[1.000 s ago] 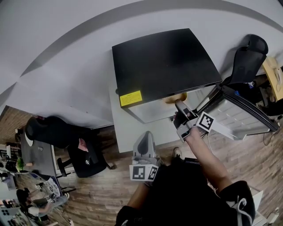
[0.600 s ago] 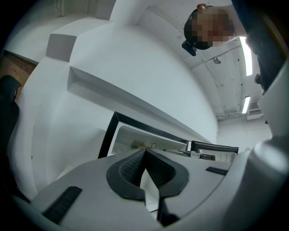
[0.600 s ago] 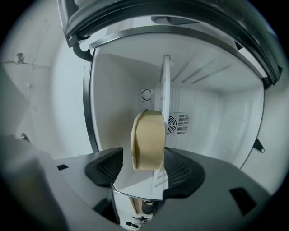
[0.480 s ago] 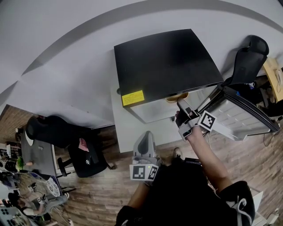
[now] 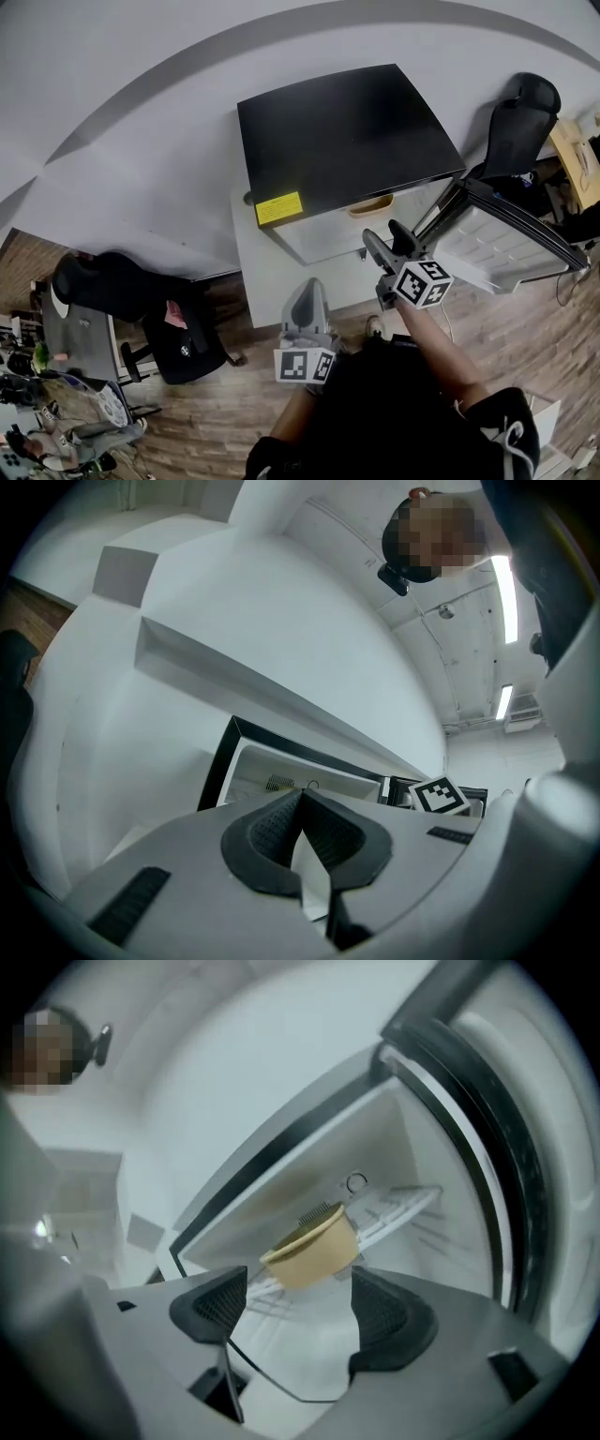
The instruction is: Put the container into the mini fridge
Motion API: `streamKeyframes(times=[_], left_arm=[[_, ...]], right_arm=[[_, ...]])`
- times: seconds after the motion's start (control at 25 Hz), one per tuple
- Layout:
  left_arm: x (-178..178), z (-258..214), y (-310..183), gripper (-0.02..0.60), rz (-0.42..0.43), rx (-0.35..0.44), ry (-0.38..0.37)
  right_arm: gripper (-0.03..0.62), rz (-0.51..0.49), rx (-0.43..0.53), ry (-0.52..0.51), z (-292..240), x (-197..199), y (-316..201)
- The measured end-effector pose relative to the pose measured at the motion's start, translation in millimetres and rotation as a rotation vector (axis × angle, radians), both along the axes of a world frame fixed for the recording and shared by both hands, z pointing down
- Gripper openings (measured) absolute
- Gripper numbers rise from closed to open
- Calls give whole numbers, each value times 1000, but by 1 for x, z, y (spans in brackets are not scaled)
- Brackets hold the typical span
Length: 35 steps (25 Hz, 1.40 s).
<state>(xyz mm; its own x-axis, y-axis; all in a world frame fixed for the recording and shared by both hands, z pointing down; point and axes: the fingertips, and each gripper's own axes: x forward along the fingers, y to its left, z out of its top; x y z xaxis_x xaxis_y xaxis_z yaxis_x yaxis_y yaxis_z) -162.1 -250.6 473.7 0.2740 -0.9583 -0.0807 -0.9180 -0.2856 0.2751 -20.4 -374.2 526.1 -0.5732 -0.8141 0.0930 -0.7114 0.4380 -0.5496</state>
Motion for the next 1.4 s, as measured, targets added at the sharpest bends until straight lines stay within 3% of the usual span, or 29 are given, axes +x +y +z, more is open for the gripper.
streamKeyframes(times=[0.16,0.28,0.84,1.4], left_arm=[[-2,-1,1,21,9,6,3],[-3,-2,2,22,14,10,6],[-9,-5,6,21,3,12,6],[-11,-6,10,23,-12,15,-1]], right_arm=[[354,38,179,359,-6,-7,-2],[354,61,216,463,-4,-12,-10],[311,117,213,549,3,-11,-53],[290,105,228,541,0,-13,-51]])
